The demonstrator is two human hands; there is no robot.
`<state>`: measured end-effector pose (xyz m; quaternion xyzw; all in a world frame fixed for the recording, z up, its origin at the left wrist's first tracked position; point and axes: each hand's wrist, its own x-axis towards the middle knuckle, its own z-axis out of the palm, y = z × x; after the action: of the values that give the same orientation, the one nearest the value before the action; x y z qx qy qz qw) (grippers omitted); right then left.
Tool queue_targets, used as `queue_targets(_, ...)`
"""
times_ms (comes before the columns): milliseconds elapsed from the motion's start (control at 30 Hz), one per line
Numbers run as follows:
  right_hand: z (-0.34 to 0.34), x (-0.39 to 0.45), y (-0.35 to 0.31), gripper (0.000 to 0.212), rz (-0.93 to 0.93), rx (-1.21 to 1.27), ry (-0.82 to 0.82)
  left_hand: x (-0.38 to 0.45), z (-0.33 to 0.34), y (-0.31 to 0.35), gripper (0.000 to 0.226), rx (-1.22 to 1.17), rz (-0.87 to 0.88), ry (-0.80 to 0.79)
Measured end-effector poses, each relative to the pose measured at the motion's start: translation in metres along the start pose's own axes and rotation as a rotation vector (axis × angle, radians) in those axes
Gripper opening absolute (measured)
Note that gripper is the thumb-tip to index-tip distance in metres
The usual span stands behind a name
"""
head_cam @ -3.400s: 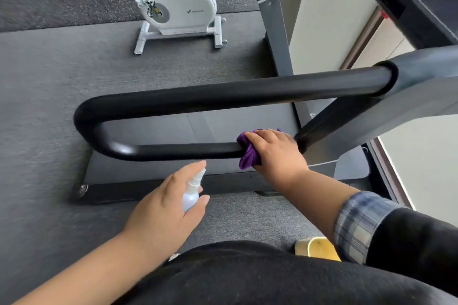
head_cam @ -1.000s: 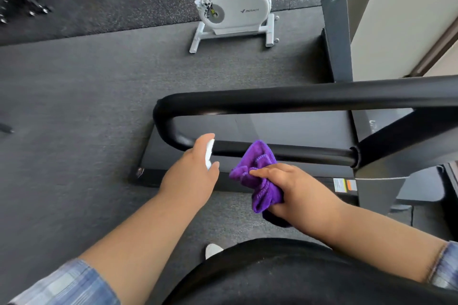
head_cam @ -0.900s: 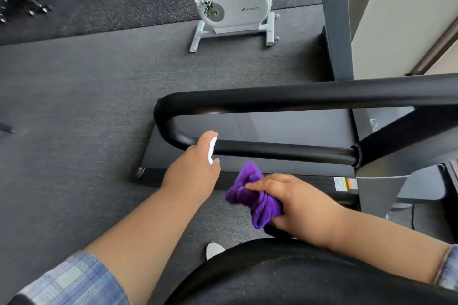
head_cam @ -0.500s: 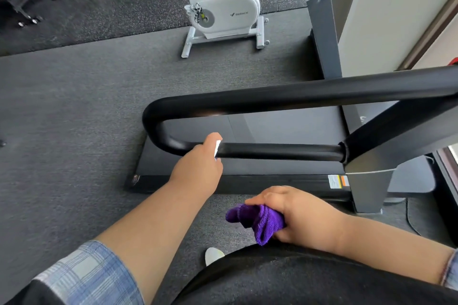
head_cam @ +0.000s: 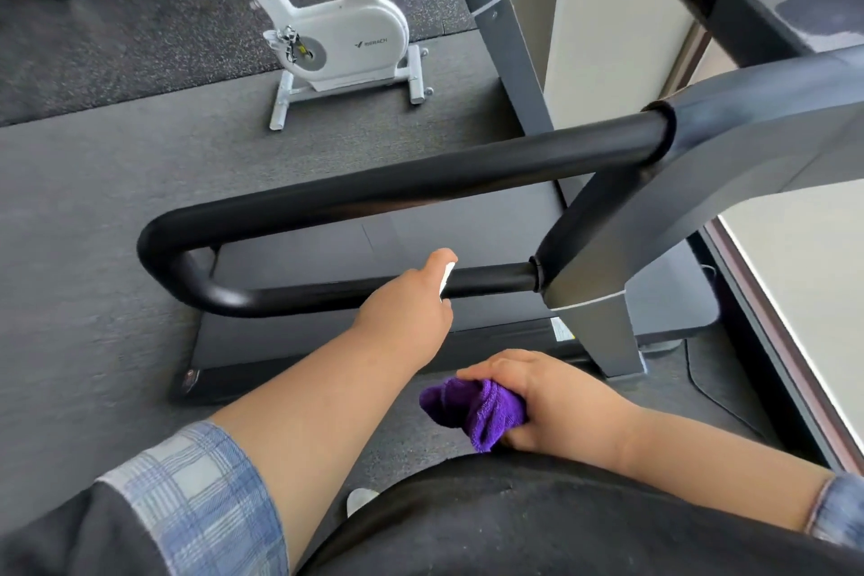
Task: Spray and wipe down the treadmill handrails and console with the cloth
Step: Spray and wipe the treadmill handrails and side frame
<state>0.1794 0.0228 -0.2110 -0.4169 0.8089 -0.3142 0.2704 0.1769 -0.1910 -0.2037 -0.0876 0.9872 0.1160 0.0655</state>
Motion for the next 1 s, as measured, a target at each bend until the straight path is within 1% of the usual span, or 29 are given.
queue_targets(200, -0.009, -0.014, 0.011, 0.063, 0.023, 0.019, 0.049, 0.013, 0.007, 0.019, 0.034, 0.006, -0.010, -0.033)
queue_targets(267, -0.012, -0.015, 0.013, 0.063, 0.029, 0.018, 0.057, 0.013, 0.007, 0.020, 0.036, 0.001, -0.040, -0.030)
queue_targets(333, -0.014, -0.015, 0.013, 0.062, 0.025, 0.021, 0.090, 0.009, 0.006, 0.017, 0.043, -0.038, -0.073, -0.009)
queue_targets(400, -0.017, -0.013, 0.012, 0.058, 0.039, 0.051, 0.183, -0.001, 0.004, 0.011, 0.047, -0.111, -0.097, 0.025)
queue_targets(500, -0.028, -0.004, 0.007, 0.056, 0.080, 0.124, 0.418, -0.024, 0.003, -0.006, 0.052, -0.235, -0.197, 0.109)
queue_targets(600, -0.047, 0.023, -0.002, 0.058, 0.011, 0.114, 0.655, -0.047, 0.005, -0.018, 0.057, -0.269, -0.297, 0.157)
queue_targets(633, -0.055, 0.034, -0.005, 0.061, -0.019, 0.083, 0.694, -0.054, 0.005, -0.019, 0.058, -0.280, -0.312, 0.156)
queue_targets(667, -0.062, 0.046, -0.007, 0.063, -0.039, 0.046, 0.697, -0.061, 0.006, -0.020, 0.057, -0.288, -0.321, 0.148)
queue_targets(700, -0.068, 0.059, -0.007, 0.067, -0.042, -0.004, 0.654, -0.067, 0.006, -0.021, 0.056, -0.290, -0.329, 0.139)
queue_targets(733, -0.072, 0.070, -0.005, 0.070, -0.028, -0.072, 0.562, -0.072, 0.005, -0.021, 0.056, -0.291, -0.335, 0.133)
queue_targets(767, -0.075, 0.081, -0.001, 0.073, 0.008, -0.163, 0.422, -0.077, 0.005, -0.022, 0.055, -0.294, -0.341, 0.129)
queue_targets(833, -0.071, 0.096, 0.012, 0.078, 0.127, -0.408, 0.090, -0.087, 0.003, -0.023, 0.056, -0.322, -0.344, 0.115)
queue_targets(867, -0.067, 0.099, 0.019, 0.081, 0.164, -0.524, -0.028, -0.092, 0.002, -0.024, 0.056, -0.339, -0.345, 0.107)
queue_targets(900, -0.062, 0.100, 0.026, 0.085, 0.172, -0.607, -0.080, -0.096, 0.002, -0.026, 0.055, -0.350, -0.350, 0.100)
queue_targets(933, -0.058, 0.099, 0.031, 0.090, 0.171, -0.653, -0.082, -0.100, 0.001, -0.027, 0.055, -0.356, -0.356, 0.093)
queue_targets(1000, -0.051, 0.100, 0.038, 0.095, 0.157, -0.679, -0.023, -0.106, 0.001, -0.030, 0.054, -0.357, -0.369, 0.080)
